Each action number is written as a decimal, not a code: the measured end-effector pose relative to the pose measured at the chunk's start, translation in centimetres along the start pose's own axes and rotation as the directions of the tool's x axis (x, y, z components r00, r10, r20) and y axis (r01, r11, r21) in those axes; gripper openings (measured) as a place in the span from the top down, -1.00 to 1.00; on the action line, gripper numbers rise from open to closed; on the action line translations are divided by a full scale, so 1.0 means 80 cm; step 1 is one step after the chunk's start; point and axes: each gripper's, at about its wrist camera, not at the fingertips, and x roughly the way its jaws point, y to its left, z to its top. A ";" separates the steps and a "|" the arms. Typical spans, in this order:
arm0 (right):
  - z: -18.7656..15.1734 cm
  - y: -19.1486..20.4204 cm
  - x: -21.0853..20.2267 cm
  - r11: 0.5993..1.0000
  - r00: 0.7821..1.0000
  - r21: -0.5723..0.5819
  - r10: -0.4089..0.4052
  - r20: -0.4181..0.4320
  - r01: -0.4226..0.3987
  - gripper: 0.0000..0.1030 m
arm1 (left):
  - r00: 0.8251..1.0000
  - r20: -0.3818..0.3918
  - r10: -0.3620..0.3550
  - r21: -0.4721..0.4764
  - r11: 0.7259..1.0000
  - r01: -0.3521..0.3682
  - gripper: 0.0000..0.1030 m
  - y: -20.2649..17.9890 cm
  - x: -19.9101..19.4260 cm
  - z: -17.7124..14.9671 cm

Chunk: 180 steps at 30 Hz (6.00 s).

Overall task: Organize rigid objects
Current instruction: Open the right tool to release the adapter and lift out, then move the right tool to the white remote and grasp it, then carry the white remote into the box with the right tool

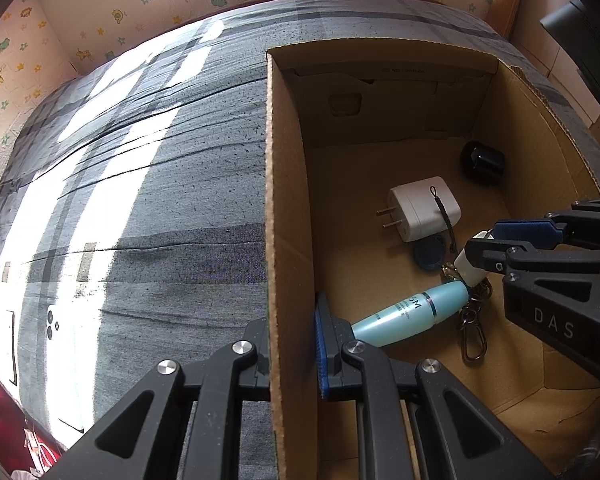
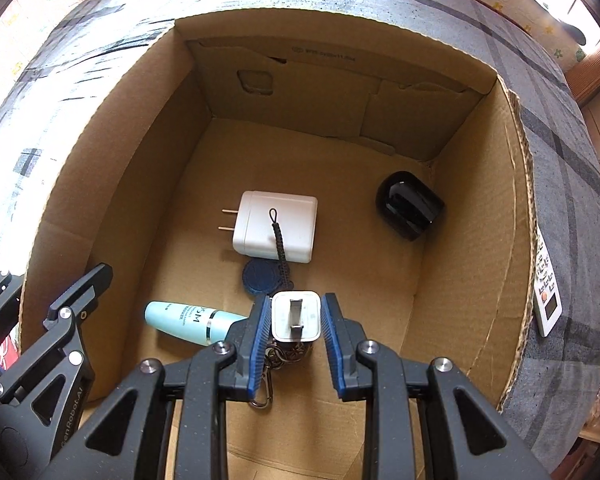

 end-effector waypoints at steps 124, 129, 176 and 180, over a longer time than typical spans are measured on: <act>-0.008 -0.275 -0.001 0.982 0.995 0.164 -0.100 -0.004 0.099 0.04 | 0.999 -0.019 0.033 0.005 0.999 -0.033 0.72 -0.011 0.007 0.001; -0.015 -0.254 -0.028 0.981 0.993 0.160 -0.115 0.019 0.111 0.04 | 0.999 -0.018 0.037 0.012 0.999 -0.037 0.72 -0.013 0.006 0.001; 0.010 -0.054 -0.160 0.999 0.981 -0.041 -0.026 0.191 0.034 0.04 | 1.000 -0.014 0.023 0.006 1.000 -0.023 0.72 -0.009 0.006 0.000; 0.015 -0.031 -0.147 0.997 0.985 -0.068 -0.007 0.172 0.019 0.04 | 1.000 -0.014 0.022 0.006 1.000 -0.022 0.72 -0.009 0.007 0.000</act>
